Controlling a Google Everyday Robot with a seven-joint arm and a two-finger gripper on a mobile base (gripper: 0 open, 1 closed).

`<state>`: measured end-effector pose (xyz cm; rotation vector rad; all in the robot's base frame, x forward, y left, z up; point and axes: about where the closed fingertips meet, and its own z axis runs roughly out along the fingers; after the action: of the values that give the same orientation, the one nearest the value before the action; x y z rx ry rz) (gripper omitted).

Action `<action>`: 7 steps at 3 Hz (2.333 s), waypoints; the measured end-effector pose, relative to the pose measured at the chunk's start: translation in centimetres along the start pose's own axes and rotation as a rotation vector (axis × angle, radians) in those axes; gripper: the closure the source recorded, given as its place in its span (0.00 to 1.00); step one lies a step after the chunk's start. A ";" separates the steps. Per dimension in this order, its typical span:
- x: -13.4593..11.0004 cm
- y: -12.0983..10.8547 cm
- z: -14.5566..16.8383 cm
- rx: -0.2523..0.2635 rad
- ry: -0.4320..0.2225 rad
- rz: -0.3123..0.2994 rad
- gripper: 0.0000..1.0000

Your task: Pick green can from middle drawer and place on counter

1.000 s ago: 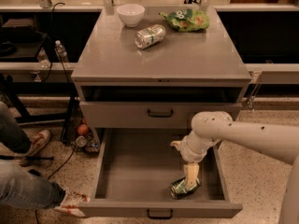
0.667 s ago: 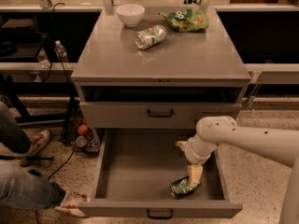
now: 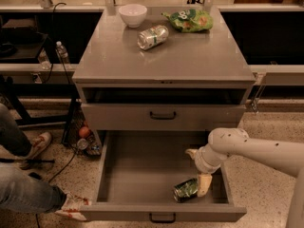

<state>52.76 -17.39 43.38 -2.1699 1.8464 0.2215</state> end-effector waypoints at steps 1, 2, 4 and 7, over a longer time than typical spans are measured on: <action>0.8 0.7 1.6 0.002 -0.032 0.024 0.00; 0.8 1.1 3.6 -0.012 -0.068 0.036 0.00; -1.0 1.6 6.7 -0.070 -0.110 0.018 0.18; -2.2 2.6 4.5 -0.050 -0.145 0.015 0.95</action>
Offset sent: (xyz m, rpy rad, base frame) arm -0.0072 0.0066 -0.0575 0.1058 0.0523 -0.0275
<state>50.15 -14.30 39.46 -2.1123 1.7961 0.4209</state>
